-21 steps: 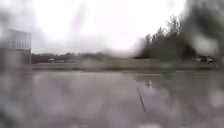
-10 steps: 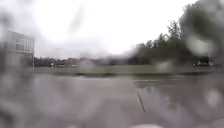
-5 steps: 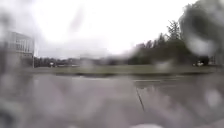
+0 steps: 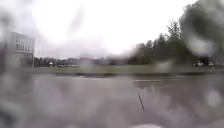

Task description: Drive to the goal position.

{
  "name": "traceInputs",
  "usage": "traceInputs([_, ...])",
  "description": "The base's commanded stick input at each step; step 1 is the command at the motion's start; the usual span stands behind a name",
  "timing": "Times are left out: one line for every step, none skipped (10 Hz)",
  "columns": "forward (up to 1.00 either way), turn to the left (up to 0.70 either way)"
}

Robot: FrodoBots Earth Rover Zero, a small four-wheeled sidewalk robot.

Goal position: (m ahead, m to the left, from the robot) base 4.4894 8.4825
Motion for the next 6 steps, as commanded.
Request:
traceInputs([0.73,0.24])
traceInputs([1.0,0.39])
traceInputs([1.0,0.4])
traceInputs([1.0,0.4])
traceInputs([1.0,0.4])
traceInputs([1.0,0.4])
